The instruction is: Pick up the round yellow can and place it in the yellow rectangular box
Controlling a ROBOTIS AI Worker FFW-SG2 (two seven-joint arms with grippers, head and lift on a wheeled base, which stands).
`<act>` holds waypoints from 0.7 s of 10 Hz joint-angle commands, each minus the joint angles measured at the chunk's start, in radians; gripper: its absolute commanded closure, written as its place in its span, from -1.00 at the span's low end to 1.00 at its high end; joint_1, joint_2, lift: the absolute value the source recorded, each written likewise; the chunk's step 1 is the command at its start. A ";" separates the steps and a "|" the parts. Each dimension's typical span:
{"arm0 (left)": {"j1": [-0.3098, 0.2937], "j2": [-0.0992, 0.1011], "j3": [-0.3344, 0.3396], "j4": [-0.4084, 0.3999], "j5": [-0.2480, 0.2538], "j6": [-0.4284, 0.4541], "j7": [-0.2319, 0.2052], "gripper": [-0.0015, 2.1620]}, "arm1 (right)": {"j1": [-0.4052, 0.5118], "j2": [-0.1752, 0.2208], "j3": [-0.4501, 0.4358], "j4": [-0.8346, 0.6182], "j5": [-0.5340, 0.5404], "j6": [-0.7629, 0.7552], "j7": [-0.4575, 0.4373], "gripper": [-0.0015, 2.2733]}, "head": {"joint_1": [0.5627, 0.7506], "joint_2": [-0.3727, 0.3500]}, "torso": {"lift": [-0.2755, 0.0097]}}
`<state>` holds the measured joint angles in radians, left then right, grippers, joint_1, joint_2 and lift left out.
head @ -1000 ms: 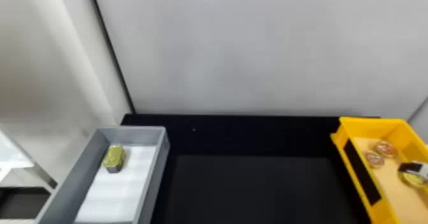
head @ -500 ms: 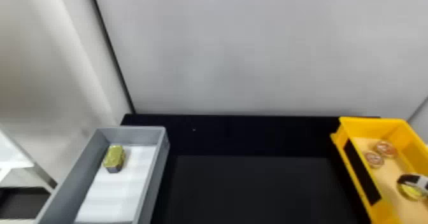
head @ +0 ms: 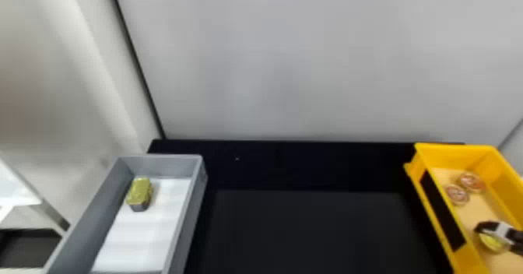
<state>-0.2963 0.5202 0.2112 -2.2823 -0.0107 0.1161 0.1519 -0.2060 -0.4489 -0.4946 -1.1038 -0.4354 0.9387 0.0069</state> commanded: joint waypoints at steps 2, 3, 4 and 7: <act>-0.003 0.002 -0.006 0.004 0.000 -0.001 -0.002 -0.90 | -0.001 -0.001 0.005 0.010 -0.016 0.011 -0.031 -0.35 | 0.68 0.12 | 0.93; -0.003 0.002 -0.006 0.004 0.000 -0.001 -0.003 -0.90 | 0.000 0.001 0.008 0.010 -0.019 0.011 -0.041 -0.35 | 0.68 0.12 | 0.93; -0.003 0.002 -0.006 0.006 0.000 -0.001 -0.003 -0.90 | 0.000 0.001 0.010 0.010 -0.023 0.011 -0.045 -0.35 | 0.68 0.12 | 0.93; -0.006 0.002 -0.009 0.006 0.000 -0.001 -0.005 -0.90 | -0.004 -0.004 0.019 0.007 -0.062 0.008 -0.091 -1.00 | 0.68 0.12 | 0.93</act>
<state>-0.3011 0.5218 0.2038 -2.2764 -0.0107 0.1150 0.1473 -0.2072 -0.4499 -0.4809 -1.0942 -0.4870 0.9518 -0.0770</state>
